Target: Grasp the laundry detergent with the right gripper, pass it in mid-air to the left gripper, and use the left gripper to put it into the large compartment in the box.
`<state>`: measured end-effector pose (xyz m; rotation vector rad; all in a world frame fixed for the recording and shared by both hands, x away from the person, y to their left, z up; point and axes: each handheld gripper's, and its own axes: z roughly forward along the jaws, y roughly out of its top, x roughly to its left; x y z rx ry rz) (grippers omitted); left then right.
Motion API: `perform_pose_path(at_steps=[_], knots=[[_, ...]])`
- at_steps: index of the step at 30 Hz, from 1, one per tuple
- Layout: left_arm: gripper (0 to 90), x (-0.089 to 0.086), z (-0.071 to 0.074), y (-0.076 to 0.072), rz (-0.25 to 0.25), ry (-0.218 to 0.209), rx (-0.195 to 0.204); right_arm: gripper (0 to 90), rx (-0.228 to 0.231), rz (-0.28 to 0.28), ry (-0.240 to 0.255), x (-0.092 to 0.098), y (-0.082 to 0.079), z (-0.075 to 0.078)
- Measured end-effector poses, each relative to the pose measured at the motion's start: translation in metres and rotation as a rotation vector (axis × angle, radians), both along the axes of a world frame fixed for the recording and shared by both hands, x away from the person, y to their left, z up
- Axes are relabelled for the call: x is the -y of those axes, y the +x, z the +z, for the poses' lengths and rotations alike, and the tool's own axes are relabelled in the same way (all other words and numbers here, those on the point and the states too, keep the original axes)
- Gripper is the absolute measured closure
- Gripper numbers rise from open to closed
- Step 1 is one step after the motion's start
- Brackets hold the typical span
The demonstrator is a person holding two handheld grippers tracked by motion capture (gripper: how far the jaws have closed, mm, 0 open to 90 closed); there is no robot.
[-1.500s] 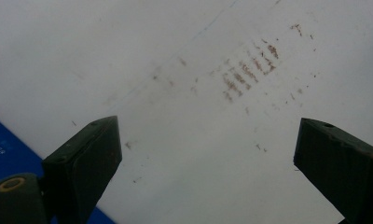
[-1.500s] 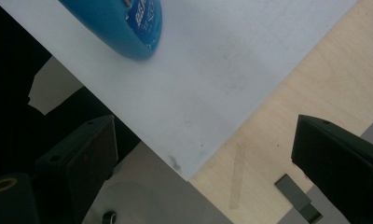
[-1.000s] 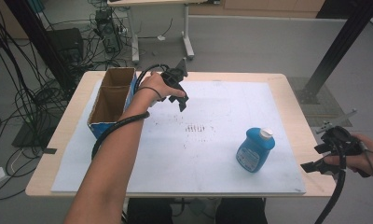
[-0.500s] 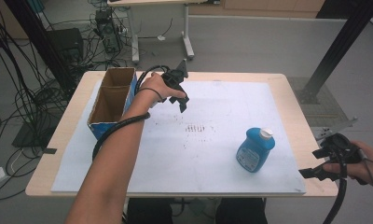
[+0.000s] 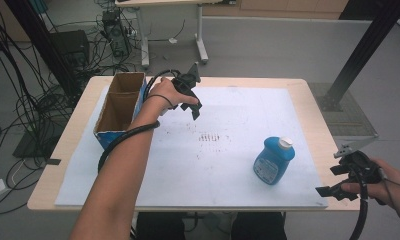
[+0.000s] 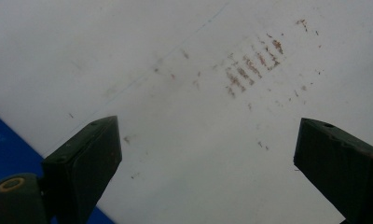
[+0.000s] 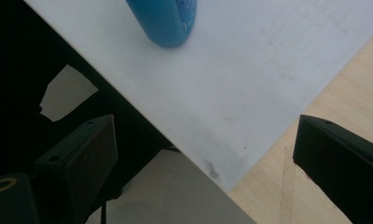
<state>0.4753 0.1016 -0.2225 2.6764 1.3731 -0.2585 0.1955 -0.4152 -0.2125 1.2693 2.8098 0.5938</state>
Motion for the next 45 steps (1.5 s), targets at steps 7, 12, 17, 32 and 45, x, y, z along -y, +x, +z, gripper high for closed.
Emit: perform_pose_path(at_steps=[7, 12, 17, 32, 45], knots=[[8.0, 0.000, 0.001, -0.001, -0.003, 0.001, 0.003, 6.2, 0.002, 0.011, 0.004, -0.004, -0.003, -0.007], [8.1, 0.001, -0.001, -0.003, 0.004, -0.002, 0.002, 6.3, 0.004, 0.011, 0.011, -0.003, -0.006, -0.012], [8.1, 0.000, -0.002, -0.004, 0.005, -0.001, 0.002, 6.1, 0.009, 0.021, 0.010, -0.005, -0.008, -0.018], [8.1, 0.001, 0.000, -0.006, 0.009, -0.008, 0.011, 5.3, 0.045, 0.037, 0.046, -0.008, -0.014, -0.036], [8.0, 0.005, -0.001, -0.007, 0.010, -0.004, 0.011, 4.9, 0.091, 0.059, 0.067, -0.011, -0.025, -0.051]])
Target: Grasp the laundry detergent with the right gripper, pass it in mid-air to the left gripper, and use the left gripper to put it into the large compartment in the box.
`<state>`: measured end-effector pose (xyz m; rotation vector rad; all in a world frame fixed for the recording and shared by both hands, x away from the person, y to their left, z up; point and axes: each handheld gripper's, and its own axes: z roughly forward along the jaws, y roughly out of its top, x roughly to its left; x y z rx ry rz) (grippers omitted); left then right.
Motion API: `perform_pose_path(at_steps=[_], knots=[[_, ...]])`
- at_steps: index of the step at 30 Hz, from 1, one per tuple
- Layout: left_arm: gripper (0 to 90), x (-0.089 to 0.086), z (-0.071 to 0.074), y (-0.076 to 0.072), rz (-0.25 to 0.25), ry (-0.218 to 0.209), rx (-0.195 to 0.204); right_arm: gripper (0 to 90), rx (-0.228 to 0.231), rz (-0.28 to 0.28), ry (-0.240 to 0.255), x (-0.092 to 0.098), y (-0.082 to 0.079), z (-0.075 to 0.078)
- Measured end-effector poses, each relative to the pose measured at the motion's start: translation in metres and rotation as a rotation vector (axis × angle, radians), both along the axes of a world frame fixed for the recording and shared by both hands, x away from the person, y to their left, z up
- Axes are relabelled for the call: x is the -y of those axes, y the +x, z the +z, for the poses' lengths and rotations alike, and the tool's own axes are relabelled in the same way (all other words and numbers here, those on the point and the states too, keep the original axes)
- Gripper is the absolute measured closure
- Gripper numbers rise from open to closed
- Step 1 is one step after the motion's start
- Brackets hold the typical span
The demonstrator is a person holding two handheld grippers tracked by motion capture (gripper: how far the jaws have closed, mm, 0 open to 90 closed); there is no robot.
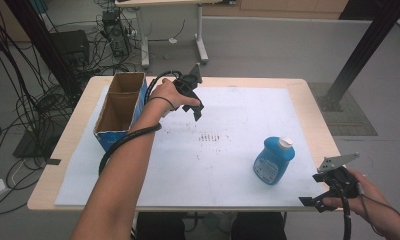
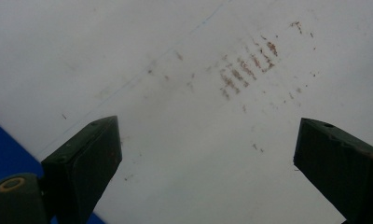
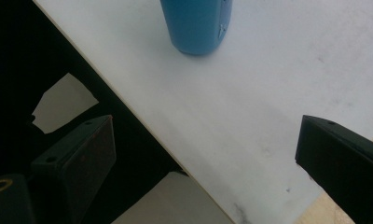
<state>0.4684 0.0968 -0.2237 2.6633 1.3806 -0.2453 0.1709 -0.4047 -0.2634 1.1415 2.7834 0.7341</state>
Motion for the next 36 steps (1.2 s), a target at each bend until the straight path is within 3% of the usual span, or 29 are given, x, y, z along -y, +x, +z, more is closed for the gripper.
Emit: perform_pose_path(at_steps=[28, 36], knots=[[8.1, -0.008, -0.004, -0.002, 0.017, 0.010, 0.002, 4.7, 0.117, -0.018, 0.059, 0.001, -0.020, -0.021], [8.6, -0.008, -0.007, -0.001, 0.013, 0.005, -0.010, 3.7, 0.154, -0.036, 0.112, 0.005, -0.026, -0.032]])
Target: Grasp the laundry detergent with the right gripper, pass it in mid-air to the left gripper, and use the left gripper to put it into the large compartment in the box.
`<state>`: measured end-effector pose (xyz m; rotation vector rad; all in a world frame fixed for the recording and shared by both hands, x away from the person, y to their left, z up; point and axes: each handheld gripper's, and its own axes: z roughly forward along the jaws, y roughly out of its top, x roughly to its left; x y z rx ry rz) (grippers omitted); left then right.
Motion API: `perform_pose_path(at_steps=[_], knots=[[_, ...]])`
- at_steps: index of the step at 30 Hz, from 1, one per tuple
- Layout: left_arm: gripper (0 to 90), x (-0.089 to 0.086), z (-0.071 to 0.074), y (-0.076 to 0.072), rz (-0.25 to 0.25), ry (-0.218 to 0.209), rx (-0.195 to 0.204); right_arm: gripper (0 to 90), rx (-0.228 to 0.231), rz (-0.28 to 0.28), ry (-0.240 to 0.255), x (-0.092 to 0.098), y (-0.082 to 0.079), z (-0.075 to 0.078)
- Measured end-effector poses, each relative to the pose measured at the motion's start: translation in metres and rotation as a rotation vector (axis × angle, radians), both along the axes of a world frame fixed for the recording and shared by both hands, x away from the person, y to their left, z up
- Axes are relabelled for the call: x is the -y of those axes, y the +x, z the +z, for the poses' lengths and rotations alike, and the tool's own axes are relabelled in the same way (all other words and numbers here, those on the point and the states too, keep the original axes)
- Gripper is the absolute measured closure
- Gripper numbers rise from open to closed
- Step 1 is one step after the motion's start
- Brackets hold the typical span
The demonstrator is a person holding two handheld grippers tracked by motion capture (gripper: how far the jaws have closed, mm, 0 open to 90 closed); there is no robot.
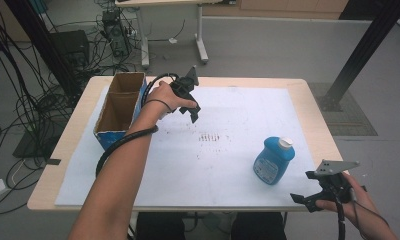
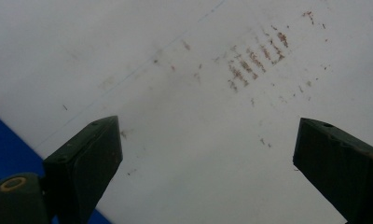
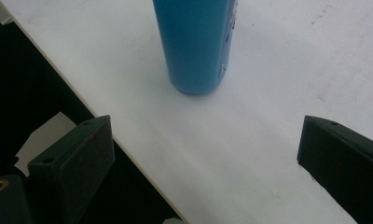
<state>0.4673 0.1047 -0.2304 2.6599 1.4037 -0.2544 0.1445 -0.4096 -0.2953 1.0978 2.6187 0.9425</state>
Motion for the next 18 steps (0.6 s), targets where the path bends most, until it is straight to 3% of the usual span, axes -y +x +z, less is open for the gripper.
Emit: perform_pose_path(at_steps=[8, 18], knots=[[8.4, 0.000, -0.001, 0.000, 0.005, 0.001, 0.002, 3.6, 0.021, -0.013, 0.054, 0.005, -0.005, -0.009], [8.5, 0.001, -0.001, 0.000, -0.002, 0.005, 0.002, 3.0, 0.042, -0.034, 0.082, 0.003, -0.009, -0.018]])
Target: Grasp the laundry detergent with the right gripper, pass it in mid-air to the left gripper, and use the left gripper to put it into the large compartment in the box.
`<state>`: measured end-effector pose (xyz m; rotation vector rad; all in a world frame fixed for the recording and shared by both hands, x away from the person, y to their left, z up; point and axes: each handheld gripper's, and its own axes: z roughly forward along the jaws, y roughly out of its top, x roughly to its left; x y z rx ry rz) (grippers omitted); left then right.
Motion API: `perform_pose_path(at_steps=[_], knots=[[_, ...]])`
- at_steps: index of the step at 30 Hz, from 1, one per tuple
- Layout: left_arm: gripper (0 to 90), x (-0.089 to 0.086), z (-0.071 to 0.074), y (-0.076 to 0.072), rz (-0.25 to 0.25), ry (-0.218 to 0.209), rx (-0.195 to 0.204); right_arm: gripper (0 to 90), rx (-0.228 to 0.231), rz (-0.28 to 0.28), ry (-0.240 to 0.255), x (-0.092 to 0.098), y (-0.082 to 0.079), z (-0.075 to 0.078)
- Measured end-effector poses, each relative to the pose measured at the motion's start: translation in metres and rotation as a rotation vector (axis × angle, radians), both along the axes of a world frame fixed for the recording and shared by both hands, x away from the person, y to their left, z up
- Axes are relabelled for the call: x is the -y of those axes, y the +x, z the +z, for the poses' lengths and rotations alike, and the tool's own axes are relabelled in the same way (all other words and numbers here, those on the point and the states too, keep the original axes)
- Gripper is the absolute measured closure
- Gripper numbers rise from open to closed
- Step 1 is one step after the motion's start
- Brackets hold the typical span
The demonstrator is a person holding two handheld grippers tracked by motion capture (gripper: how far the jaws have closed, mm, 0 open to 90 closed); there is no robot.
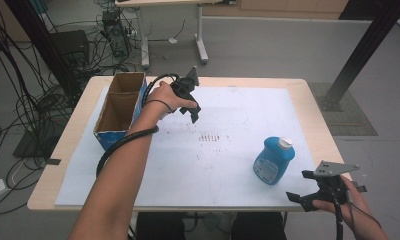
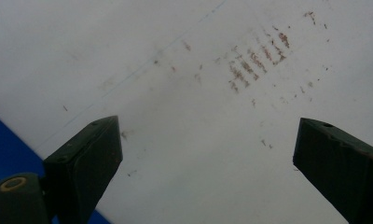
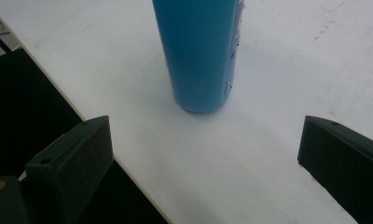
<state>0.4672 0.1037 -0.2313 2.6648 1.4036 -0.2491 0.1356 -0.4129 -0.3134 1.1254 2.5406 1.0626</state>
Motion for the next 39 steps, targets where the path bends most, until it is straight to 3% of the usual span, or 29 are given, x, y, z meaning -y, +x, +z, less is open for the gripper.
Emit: perform_pose_path(at_steps=[13, 39], knots=[[8.4, 0.001, 0.000, -0.001, -0.002, -0.006, 0.000, 3.1, 0.058, -0.025, 0.087, 0.001, -0.007, -0.017], [8.5, 0.002, -0.003, -0.003, -0.005, -0.011, -0.002, 3.4, 0.150, -0.057, 0.143, -0.008, -0.012, -0.045]])
